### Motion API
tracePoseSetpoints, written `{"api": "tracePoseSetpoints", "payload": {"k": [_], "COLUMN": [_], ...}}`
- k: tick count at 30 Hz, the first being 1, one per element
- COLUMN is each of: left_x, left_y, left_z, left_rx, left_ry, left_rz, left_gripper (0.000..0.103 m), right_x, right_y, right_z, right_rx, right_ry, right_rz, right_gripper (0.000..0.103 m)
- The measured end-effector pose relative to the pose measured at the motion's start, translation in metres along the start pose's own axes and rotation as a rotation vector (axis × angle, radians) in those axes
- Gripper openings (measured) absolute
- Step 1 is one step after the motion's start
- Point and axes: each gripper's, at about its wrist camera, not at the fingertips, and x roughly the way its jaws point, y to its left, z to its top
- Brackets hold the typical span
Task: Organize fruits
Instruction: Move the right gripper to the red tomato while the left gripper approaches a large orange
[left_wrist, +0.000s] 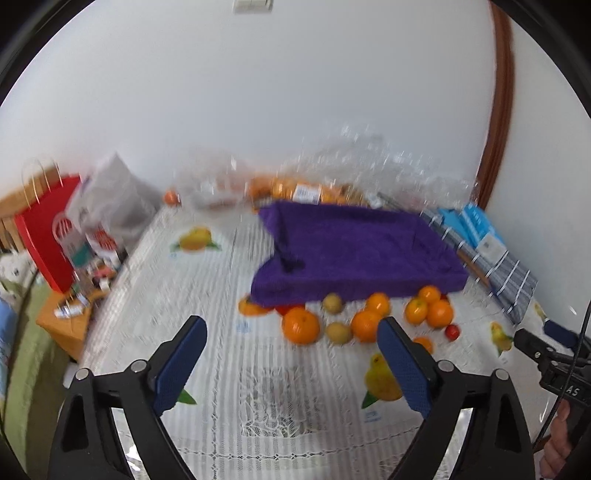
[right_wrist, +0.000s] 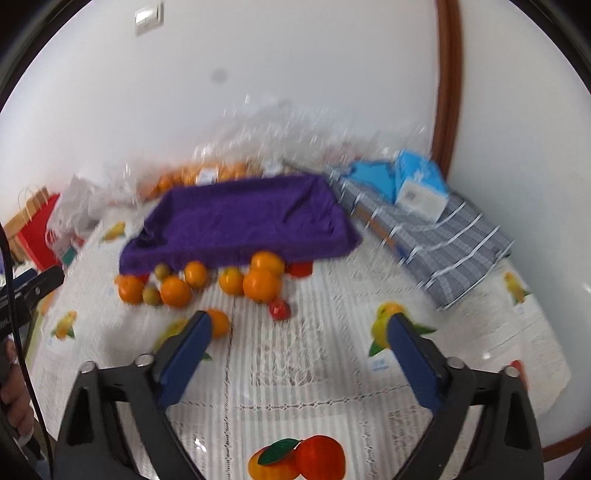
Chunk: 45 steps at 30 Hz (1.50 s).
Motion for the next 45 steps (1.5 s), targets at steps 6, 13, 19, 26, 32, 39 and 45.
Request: {"api": "tracePoseSetpoints", "payload": {"k": [6, 13, 19, 26, 32, 39, 45], "left_x": [0.041, 0.063, 0.077, 0.08, 0.091, 0.092, 0.092], "left_y": [0.014, 0.026, 0.024, 0.023, 0.032, 0.042, 0.042], "left_z": [-0.015, -0.025, -0.027, -0.032, -0.033, -0.035, -0.034], "left_rx": [0.011, 0.001, -0.01, 0.01, -0.047, -0.108, -0.101], "left_ry": [0.113, 0.125, 0.118, 0.096, 0.145, 0.145, 0.15], "left_rz": [0.005, -0.02, -0.09, -0.116, -0.154, -0.206, -0.201], "left_gripper": [0.082, 0.082, 0.073, 0.072, 0.072, 0.071, 0.071], "right_x": [0.054, 0.092, 0.112, 0.119, 0.113, 0.11, 0.119], "right_y": [0.005, 0.005, 0.004, 0.01, -0.007, -0.009, 0.0], "right_z": [-0.014, -0.015, -0.013, -0.01, -0.012, -0.013, -0.01], "right_rx": [-0.028, -0.016, -0.002, -0.046, -0.048, -0.006, -0.001], "right_ry": [0.089, 0.1, 0.118, 0.121, 0.126, 0.115, 0.114], "right_rz": [0.031, 0.04, 0.057, 0.021, -0.028, 0.028, -0.01], "right_gripper": [0.064, 0.056, 0.046, 0.045, 0.045, 0.044, 0.036]}}
